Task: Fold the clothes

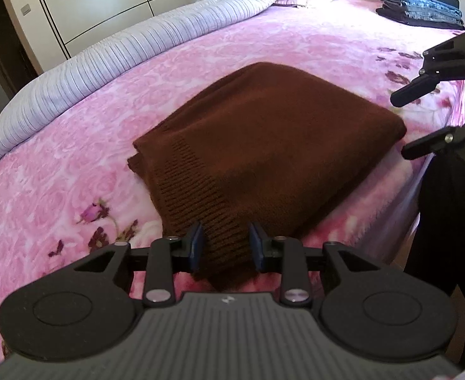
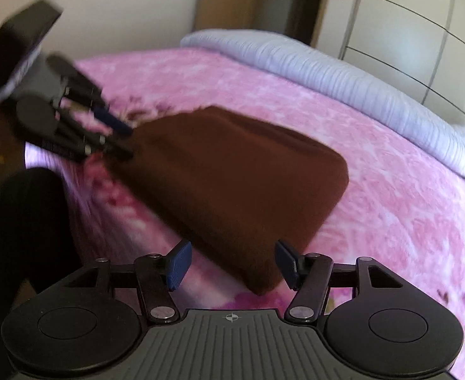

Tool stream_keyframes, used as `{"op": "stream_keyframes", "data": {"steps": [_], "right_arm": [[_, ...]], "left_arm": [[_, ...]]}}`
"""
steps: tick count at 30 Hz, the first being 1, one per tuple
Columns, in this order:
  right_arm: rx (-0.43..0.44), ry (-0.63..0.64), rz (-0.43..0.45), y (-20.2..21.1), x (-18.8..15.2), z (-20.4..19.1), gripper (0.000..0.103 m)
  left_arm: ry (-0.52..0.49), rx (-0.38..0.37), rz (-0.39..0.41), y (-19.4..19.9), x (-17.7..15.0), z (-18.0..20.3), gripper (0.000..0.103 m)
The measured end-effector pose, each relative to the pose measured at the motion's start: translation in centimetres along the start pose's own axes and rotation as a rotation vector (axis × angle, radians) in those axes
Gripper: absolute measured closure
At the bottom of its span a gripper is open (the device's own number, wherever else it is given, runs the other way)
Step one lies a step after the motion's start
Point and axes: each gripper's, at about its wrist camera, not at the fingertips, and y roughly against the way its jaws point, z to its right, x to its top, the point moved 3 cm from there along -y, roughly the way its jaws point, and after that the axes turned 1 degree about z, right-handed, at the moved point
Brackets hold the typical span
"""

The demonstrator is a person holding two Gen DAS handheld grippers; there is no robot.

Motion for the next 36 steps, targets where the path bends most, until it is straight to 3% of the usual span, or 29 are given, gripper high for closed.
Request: {"op": "stream_keyframes", "data": {"steps": [13,22,26,29,33,36], "right_arm": [[-0.043,0.437,-0.127,-3.1,-0.6,-3.3,0.042],[-0.104,0.843,-0.194,-5.5,-2.6,-4.9,0.042],[-0.089,0.844,-0.188,-6.3,-2.4,-4.8,0.042],[-0.067,0.760,-0.192,-6.2,-1.7,-4.4,0.042],[0.007,0.587,-0.125,-4.0,-0.1,-3.0,0.042],[0.059,0.336,-0.049,-2.9,1.8,0.1,0.042]], "left_arm": [[-0.013,-0.012,-0.009,-0.2,0.0,-0.1,0.076],[-0.007,-0.023,-0.005,-0.4,-0.1,-0.2,0.074],[0.005,-0.032,0.002,-0.1,0.0,-0.6,0.073],[0.027,-0.025,0.022,0.6,0.4,-1.8,0.070],[0.068,0.000,0.062,1.9,1.0,-4.2,0.068],[0.100,0.038,0.081,2.3,1.0,-5.9,0.066]]}}
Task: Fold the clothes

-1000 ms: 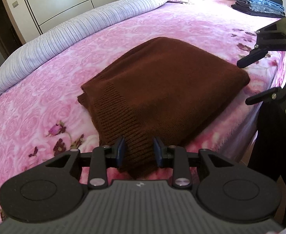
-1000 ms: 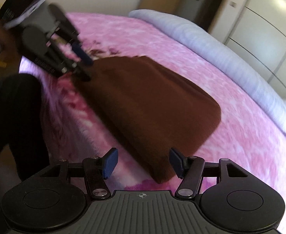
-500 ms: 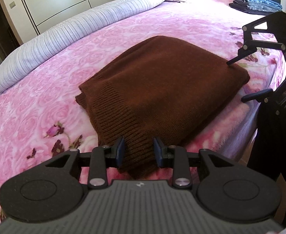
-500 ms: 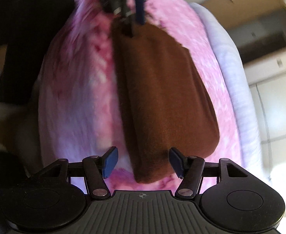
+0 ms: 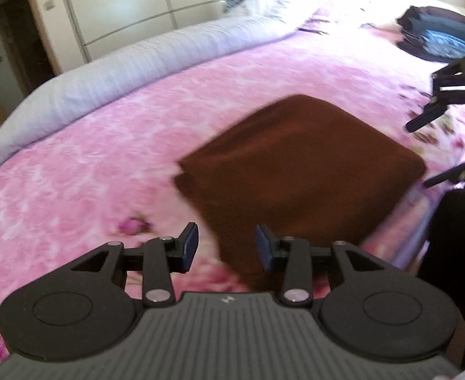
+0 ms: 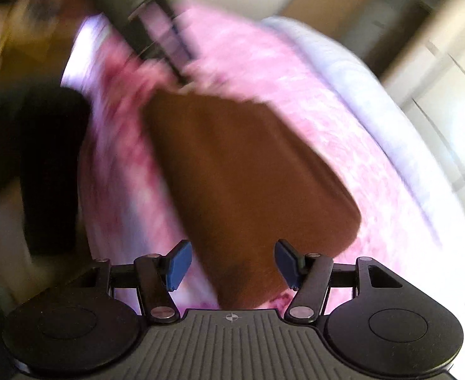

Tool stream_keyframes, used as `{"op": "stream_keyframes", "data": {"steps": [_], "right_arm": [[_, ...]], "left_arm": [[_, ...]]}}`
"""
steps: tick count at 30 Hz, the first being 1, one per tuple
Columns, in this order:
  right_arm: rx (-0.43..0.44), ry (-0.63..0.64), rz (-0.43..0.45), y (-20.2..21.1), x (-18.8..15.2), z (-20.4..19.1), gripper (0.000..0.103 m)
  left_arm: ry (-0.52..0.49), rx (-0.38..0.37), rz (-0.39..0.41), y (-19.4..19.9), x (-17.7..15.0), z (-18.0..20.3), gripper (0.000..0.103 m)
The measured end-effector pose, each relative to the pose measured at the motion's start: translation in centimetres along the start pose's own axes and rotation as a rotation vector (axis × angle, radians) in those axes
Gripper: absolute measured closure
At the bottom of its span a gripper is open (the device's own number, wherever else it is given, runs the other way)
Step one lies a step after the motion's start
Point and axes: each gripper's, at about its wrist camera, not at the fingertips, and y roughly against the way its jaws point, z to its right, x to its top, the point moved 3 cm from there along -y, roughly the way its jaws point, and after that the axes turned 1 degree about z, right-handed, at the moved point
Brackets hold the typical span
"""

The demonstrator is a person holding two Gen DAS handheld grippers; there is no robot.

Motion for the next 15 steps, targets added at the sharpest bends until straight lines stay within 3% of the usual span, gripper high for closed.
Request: {"op": "stream_keyframes", "data": {"steps": [4,7,12,15], "right_arm": [[0.036,-0.305,0.085,-0.5,0.8,5.3,0.042],[0.094,-0.411,0.127,-2.3,2.4,7.9,0.042],[0.212,-0.424,0.149,-7.7,7.6,10.0,0.042],[0.230,-0.358,0.127,-10.6,9.8,10.9,0.042]], "left_arm": [[0.048,-0.010,0.034,0.3,-0.1,-0.4,0.064],[0.094,-0.062,0.051,-0.1,-0.2,0.0,0.063],[0.258,-0.165,0.063,-2.3,-0.3,-1.4,0.062],[0.353,-0.192,0.058,-4.2,-0.2,-3.3,0.062]]}}
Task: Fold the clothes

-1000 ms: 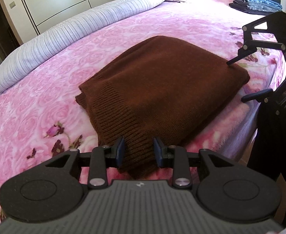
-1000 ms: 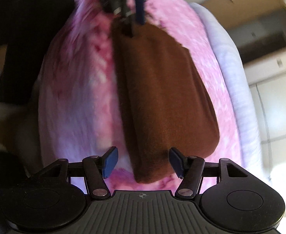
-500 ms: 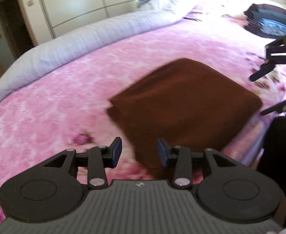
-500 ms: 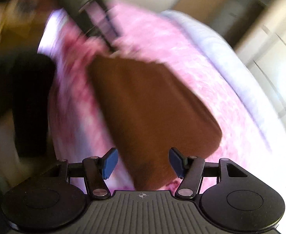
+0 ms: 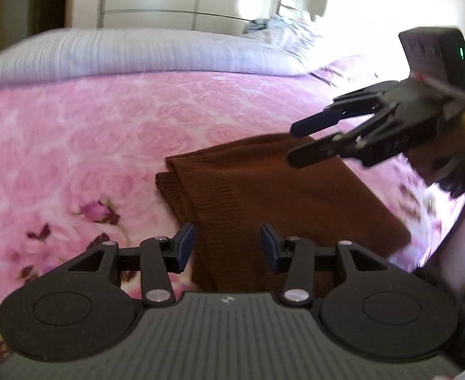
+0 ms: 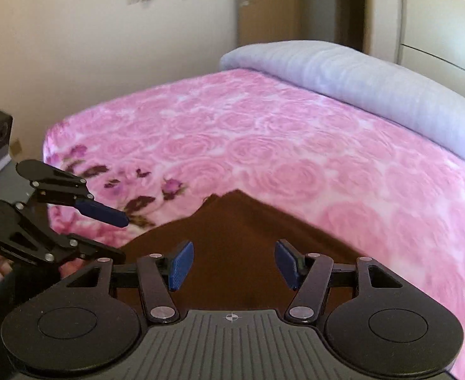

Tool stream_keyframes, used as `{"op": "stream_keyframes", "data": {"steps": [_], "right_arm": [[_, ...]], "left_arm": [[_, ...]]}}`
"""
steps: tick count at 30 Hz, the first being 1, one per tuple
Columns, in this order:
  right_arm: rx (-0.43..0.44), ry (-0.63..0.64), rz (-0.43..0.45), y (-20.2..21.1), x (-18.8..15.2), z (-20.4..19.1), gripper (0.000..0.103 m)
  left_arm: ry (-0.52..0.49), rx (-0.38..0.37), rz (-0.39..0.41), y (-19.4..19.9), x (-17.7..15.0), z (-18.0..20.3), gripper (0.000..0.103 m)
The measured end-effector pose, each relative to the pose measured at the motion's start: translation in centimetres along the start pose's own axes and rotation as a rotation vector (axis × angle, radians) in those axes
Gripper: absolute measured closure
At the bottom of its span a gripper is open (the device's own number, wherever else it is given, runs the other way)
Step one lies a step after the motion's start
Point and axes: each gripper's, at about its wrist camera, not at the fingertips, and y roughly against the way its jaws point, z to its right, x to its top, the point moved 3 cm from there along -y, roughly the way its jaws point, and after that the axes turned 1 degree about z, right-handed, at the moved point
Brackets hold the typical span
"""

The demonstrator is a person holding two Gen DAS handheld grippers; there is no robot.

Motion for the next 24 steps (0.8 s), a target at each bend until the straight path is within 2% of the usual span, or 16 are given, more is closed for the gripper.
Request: {"op": "stream_keyframes", "data": {"steps": [4,7,10,12,14,17,18,19,20,24], "right_arm": [[0.025,0.127,-0.045,-4.0,1.8,0.7,0.042],[0.107,0.168,-0.096,-7.1,2.8,2.0,0.042],[0.191,0.221,-0.159,-10.4,3.8,3.1,0.042],[0.215,0.265,-0.202,-12.2,3.9,3.4,0.042],[0.269,0.281,-0.249,-13.8,3.8,3.8,0.042],[0.352,0.204,-0.295,-14.9,3.6,4.8,0.044],[0.369,0.167,-0.304,-15.2,3.5,5.2,0.052],[0.386,0.132,-0.305,-15.1,3.4,5.5,0.076],[0.394,0.112,-0.290,-14.6,3.3,5.7,0.089],[0.347,0.099,-0.194,-11.3,3.1,5.8,0.095]], "left_arm": [[0.005,-0.040,-0.032,-2.1,0.4,-0.8,0.062],[-0.003,-0.058,-0.056,-3.4,-0.2,-0.6,0.062],[0.046,-0.076,-0.044,-3.4,-1.1,-1.0,0.063],[0.072,-0.081,-0.032,-3.1,-1.6,-1.2,0.063],[0.073,-0.080,-0.025,-2.9,-1.8,-1.2,0.066],[0.054,-0.071,-0.017,-2.7,-2.0,-0.9,0.067],[0.043,-0.066,-0.016,-2.7,-1.9,-0.8,0.067],[0.035,-0.062,-0.013,-2.6,-1.9,-0.7,0.069],[0.027,-0.056,-0.008,-2.5,-1.8,-0.5,0.072],[-0.025,-0.013,0.029,-1.6,-1.6,0.4,0.085]]}}
